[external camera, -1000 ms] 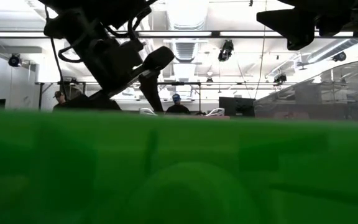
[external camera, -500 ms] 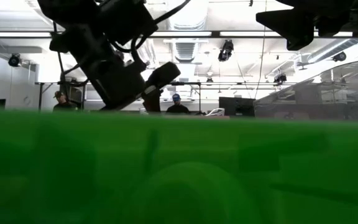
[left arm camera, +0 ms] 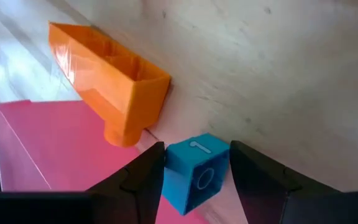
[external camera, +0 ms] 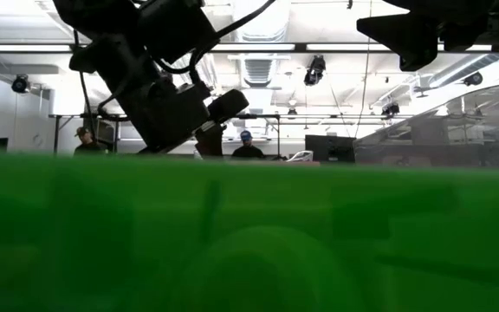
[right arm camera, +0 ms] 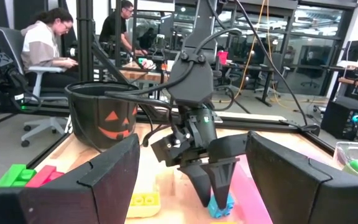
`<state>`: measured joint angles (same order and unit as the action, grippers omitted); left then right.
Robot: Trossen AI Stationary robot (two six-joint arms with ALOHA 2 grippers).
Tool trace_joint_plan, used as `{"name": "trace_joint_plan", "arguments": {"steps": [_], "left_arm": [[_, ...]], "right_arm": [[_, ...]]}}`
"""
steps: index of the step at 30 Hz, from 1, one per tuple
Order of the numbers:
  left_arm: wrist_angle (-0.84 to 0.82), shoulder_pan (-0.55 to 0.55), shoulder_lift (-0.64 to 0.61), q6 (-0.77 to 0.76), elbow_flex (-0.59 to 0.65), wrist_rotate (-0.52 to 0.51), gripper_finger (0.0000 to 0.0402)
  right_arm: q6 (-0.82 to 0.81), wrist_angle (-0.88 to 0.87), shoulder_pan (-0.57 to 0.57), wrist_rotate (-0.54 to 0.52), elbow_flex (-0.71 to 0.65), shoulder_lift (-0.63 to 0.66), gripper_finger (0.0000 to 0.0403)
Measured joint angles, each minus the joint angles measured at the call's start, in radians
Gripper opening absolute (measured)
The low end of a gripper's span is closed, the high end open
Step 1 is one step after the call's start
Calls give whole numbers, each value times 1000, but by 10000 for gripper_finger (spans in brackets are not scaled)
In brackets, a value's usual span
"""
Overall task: Pick & Place Toys
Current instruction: Put the small blue game piece into the black bin
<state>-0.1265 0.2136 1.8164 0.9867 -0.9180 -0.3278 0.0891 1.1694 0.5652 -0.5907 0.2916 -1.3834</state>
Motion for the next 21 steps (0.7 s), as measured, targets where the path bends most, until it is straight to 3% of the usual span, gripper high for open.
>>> {"name": "trace_joint_plan", "arguments": {"steps": [10,17,21], "left_arm": [[3,49,-9,-6,0,-125,181],[-16,53,-18,-49,0,-123,181],[-56,30,-18,-60,0,-44,181]], "right_arm": [[0,-1,0,0,0,0,291],[0,-4,0,0,0,0,291],[-5,-3,0,0,0,0,291]]}}
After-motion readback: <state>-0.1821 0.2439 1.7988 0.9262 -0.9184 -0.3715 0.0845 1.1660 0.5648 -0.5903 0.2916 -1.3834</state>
